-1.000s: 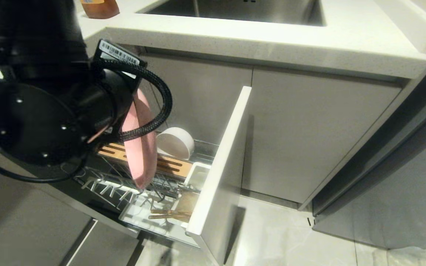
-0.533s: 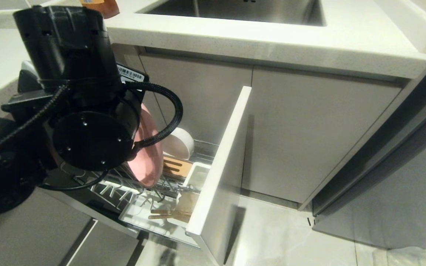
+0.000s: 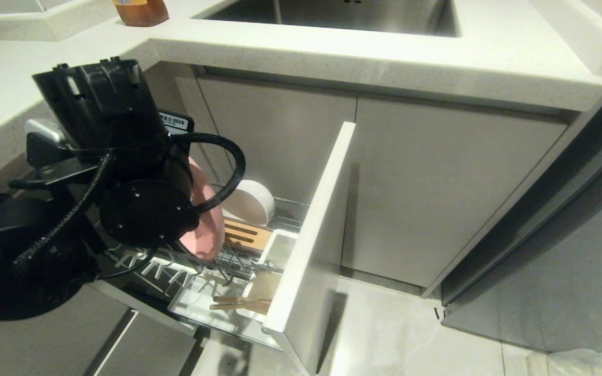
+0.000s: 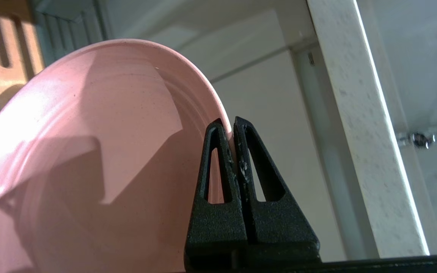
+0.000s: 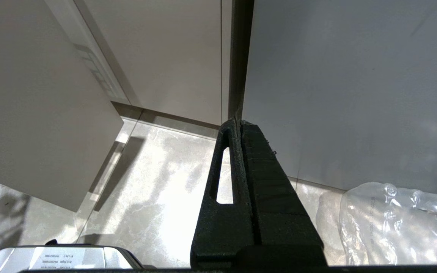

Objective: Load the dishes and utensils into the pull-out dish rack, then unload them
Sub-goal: Pick up the plate and place it in the cupboard

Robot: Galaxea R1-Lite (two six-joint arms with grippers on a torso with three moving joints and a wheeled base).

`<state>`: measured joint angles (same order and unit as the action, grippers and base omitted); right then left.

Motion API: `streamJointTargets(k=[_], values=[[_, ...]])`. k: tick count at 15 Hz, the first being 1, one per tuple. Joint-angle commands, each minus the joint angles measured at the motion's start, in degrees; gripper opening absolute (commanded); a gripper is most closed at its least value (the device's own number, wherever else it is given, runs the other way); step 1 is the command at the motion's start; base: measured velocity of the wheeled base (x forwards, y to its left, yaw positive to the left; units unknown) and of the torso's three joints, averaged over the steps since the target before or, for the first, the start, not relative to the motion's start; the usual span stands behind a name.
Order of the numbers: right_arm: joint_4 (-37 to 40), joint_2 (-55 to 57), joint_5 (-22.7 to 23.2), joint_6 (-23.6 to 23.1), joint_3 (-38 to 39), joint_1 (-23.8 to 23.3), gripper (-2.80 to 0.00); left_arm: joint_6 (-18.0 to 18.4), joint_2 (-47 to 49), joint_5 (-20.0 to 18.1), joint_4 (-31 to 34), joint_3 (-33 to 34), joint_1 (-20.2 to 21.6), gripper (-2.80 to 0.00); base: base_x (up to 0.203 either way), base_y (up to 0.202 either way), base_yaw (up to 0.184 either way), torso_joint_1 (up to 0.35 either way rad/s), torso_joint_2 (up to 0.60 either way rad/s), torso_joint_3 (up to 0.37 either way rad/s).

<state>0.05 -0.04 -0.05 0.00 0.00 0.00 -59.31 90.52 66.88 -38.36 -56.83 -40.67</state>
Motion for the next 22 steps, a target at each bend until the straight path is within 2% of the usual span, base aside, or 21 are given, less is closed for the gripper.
streamJointTargets(k=[1,7,13,22], values=[[-0.03,0.04,0.00,0.00,0.00,0.00,-2.80,-0.87,0.61,1.19,-1.36,1.71,0.83,-2.80,0.000,0.000,0.000,0.000,0.00,0.000],[0.03,0.04,-0.03,0.00,0.00,0.00,-2.80,-5.08,1.33,1.83,-2.19,4.28,1.51,-2.80,0.000,0.000,0.000,0.000,0.00,0.000],[0.04,0.04,0.01,0.00,0.00,0.00,-2.80,-6.08,2.21,1.85,-1.99,5.14,2.27,-2.80,0.000,0.000,0.000,0.000,0.00,0.000],[-0.05,0.04,-0.04,0.00,0.00,0.00,-2.80,-2.16,0.09,1.86,-2.16,1.73,1.83,-2.80,0.000,0.000,0.000,0.000,0.00,0.000]])
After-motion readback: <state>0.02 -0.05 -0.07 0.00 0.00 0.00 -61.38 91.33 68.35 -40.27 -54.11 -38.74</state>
